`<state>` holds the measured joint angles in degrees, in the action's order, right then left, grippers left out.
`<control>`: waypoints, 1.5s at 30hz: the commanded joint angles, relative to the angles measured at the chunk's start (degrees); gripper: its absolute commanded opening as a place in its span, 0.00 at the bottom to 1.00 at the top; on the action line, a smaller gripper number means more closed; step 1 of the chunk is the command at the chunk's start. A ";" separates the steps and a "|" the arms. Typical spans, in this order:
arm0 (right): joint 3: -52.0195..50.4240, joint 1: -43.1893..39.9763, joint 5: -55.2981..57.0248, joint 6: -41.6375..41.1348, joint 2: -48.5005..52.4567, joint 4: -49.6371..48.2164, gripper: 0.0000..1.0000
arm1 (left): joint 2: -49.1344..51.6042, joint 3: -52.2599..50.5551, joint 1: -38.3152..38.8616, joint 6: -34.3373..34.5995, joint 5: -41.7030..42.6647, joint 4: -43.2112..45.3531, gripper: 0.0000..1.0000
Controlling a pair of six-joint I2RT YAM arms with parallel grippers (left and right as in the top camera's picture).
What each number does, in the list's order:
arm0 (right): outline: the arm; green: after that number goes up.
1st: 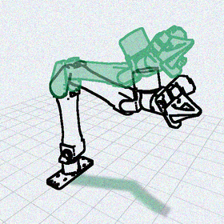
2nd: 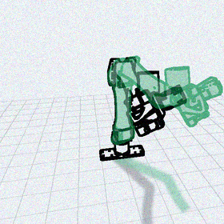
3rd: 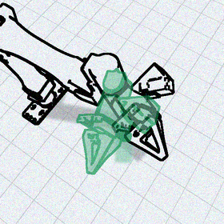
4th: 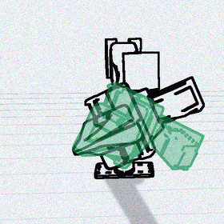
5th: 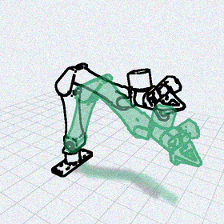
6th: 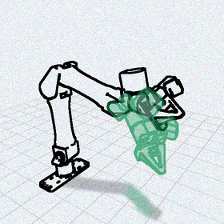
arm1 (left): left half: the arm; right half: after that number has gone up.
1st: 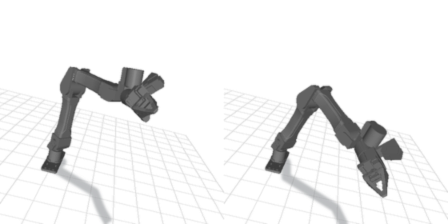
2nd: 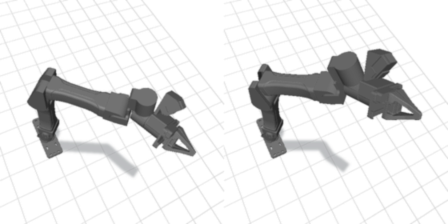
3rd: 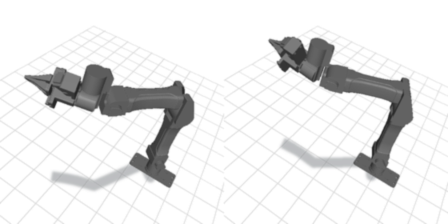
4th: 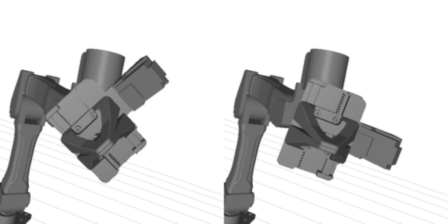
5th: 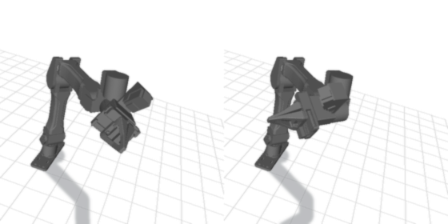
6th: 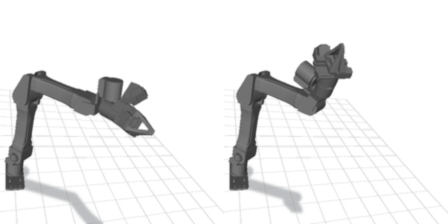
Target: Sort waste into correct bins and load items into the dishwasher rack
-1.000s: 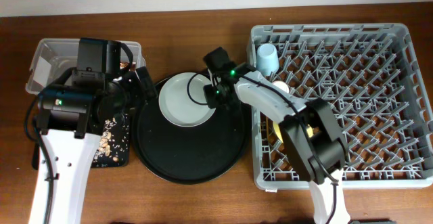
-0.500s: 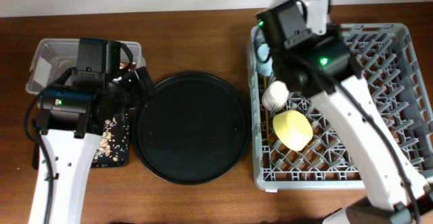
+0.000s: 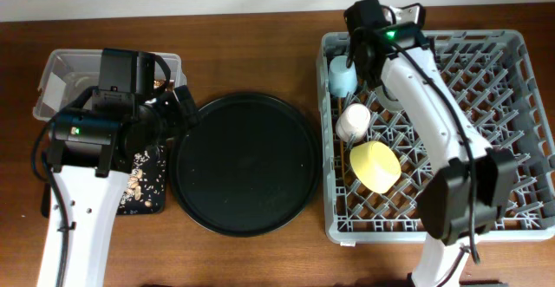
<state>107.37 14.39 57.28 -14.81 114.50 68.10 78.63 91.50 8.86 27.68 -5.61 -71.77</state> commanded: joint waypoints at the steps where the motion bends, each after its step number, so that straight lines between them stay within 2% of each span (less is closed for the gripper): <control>1: -0.13 0.22 3.30 -0.68 1.18 -0.22 0.04 | -0.44 0.68 -0.04 -0.33 -0.24 0.07 0.99; 2: -0.13 0.22 2.54 -0.66 1.18 -0.74 0.06 | -0.44 0.68 -0.04 -0.31 -0.24 0.04 0.99; 3: -0.13 0.20 1.53 -0.63 1.18 -1.14 0.15 | -0.44 0.68 -0.04 -0.31 -0.24 0.07 0.99; 5: -0.11 0.20 -1.18 -0.61 1.18 -1.66 0.61 | -0.44 0.68 -0.04 -0.31 -0.24 0.07 0.99; 6: 0.09 0.20 -1.14 -0.15 1.16 -1.66 0.72 | -0.44 0.68 -0.04 -0.31 -0.24 0.07 0.99; 8: 1.33 0.22 -1.25 -0.20 0.63 -1.31 0.75 | -0.44 0.68 -0.04 -0.31 -0.24 0.07 0.99; 9: 2.36 0.61 -1.81 -0.22 -0.96 -0.98 0.86 | -0.44 0.68 -0.04 -0.31 -0.24 0.07 0.99; 11: 3.69 2.10 -5.27 -0.20 -3.85 -1.03 0.96 | -0.44 0.68 -0.04 -0.31 -0.24 0.07 0.99; 12: 4.52 2.95 -11.32 -0.20 -5.31 -0.92 0.99 | -0.44 0.68 -0.04 -0.31 -0.24 0.07 0.99; 14: 5.05 3.93 -34.47 -0.22 -8.79 -1.01 0.98 | -0.44 0.68 -0.04 -0.31 -0.24 0.07 0.99; 15: 5.05 3.93 -42.10 -0.22 -9.16 -0.98 0.98 | -0.44 0.68 -0.04 -0.31 -0.24 0.07 0.99; 16: 5.03 3.93 -45.09 -0.24 -9.11 -0.98 0.98 | -0.44 0.68 -0.04 -0.33 -0.24 0.07 0.99; 28: 5.03 3.93 -45.51 -0.22 -8.79 -0.98 0.98 | -0.44 0.68 -0.04 -0.31 -0.24 0.07 0.99; 33: 5.03 3.93 -45.51 -0.22 -12.61 -0.98 0.98 | -0.44 0.68 -0.04 -0.31 -0.24 0.07 0.99; 36: 5.03 3.93 -45.53 -0.22 -21.88 -0.98 0.98 | -0.44 0.68 -0.04 -0.33 -0.24 0.07 0.99; 41: 4.87 3.91 -44.76 -0.20 -47.17 -1.38 0.98 | -0.44 0.68 -0.04 -0.31 -0.24 0.07 0.99; 43: 1.05 3.87 -36.87 -0.20 -59.95 -2.32 0.98 | -0.44 0.68 -0.04 -0.33 -0.24 0.07 0.99; 45: -7.98 3.87 -36.04 -0.28 -69.94 -2.36 0.98 | -0.44 0.68 -0.04 -0.31 -0.24 0.07 0.99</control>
<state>107.53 18.20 17.96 -14.79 51.13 65.84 78.63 91.50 8.86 27.68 -5.61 -71.70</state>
